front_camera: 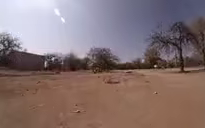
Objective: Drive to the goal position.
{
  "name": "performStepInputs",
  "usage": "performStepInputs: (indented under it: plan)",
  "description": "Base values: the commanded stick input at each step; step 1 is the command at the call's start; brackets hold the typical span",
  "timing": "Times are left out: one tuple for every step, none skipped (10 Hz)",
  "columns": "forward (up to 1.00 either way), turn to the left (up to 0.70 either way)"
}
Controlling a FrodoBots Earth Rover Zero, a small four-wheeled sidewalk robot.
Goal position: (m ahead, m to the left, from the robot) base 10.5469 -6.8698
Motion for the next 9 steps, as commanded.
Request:
performStepInputs:
  plan:
    - [1.00,-0.03]
    - [1.00,-0.25]
    - [1.00,-0.40]
    - [1.00,-0.40]
    - [1.00,-0.40]
    - [1.00,-0.40]
    - [1.00,-0.40]
    - [1.00,-0.40]
    - [1.00,-0.30]
